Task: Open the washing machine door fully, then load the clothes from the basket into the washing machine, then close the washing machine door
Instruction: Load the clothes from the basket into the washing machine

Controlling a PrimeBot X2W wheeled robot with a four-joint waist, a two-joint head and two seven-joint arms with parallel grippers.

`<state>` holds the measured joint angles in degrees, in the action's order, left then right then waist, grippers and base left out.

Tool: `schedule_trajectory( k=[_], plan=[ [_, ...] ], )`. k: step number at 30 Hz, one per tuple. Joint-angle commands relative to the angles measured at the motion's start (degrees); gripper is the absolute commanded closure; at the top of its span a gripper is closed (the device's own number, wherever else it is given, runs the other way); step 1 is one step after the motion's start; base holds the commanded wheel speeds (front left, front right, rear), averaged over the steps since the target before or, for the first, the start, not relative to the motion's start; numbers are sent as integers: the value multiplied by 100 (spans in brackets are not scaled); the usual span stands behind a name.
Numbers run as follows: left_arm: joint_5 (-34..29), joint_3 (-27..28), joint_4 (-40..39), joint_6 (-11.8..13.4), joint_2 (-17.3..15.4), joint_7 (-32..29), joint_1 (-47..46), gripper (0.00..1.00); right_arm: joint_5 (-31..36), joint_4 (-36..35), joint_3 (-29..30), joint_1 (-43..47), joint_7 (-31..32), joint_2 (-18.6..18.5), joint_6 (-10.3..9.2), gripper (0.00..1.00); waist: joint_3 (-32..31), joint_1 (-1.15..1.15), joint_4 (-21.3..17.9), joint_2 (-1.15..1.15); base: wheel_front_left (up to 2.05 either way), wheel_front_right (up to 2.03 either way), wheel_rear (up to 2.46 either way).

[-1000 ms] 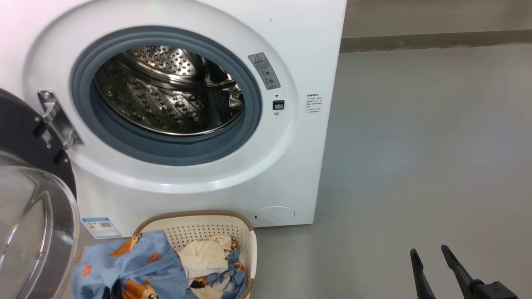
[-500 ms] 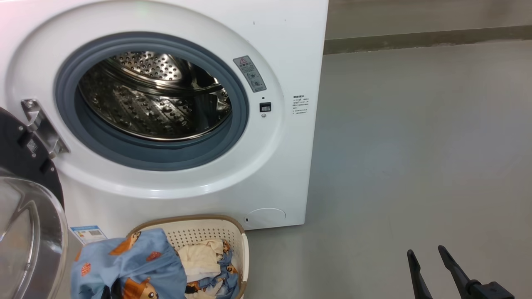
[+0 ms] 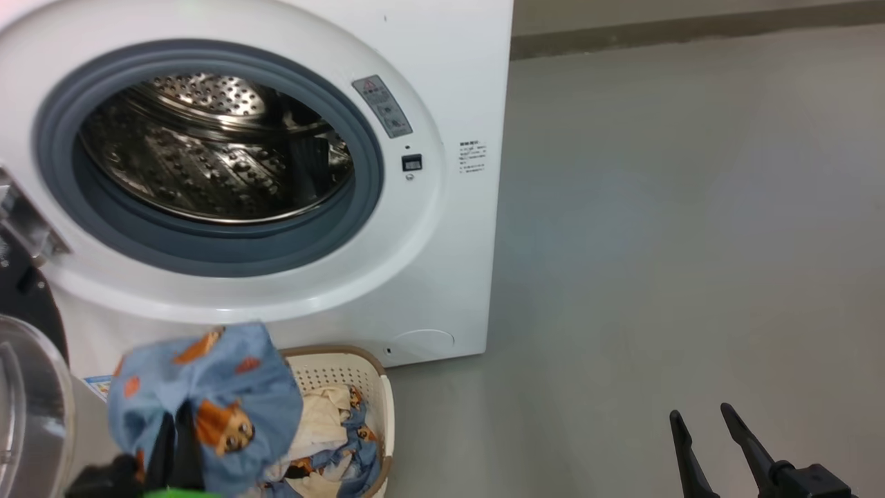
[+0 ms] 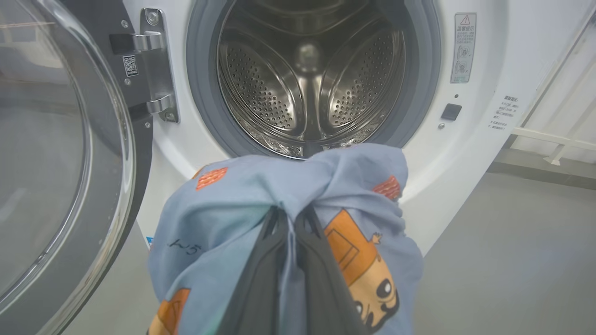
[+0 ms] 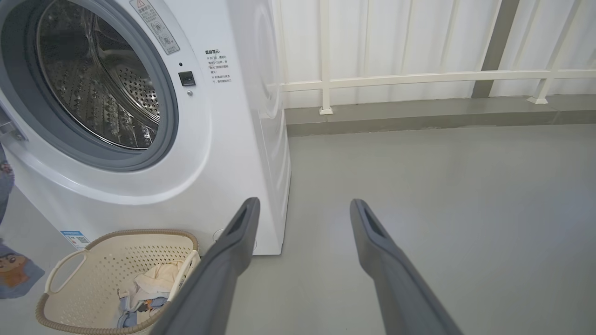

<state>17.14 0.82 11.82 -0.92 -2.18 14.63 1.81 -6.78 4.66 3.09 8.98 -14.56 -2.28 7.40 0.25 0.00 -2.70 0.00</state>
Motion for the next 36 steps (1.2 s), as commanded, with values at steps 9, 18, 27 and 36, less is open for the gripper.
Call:
schedule_trajectory(
  k=[9, 18, 27, 36],
  plan=[
    [-242, 460, 419, -59, -365, 37, -1697, 100, -204, -101, -268, -512, -44, -60, 9, 0, 721, 0, -575, 0, 0, 0, 0],
    [-616, 360, 1436, -51, -882, 37, -3350, 100, -270, -29, -532, -840, -44, -60, 9, 0, 1373, 0, -1029, 0, 0, 0, 0],
    [-723, 538, 2512, 111, -1344, 37, -4524, 100, -319, 5, -692, -1047, -44, -60, 9, 0, 1955, 0, -1407, 0, 0, 0, 0],
    [-902, 564, 3315, 234, -1764, 37, -5802, 100, -289, 54, -737, -1176, -44, -60, 9, 0, 2765, 0, -1671, 0, 0, 0, 0]
  ],
)
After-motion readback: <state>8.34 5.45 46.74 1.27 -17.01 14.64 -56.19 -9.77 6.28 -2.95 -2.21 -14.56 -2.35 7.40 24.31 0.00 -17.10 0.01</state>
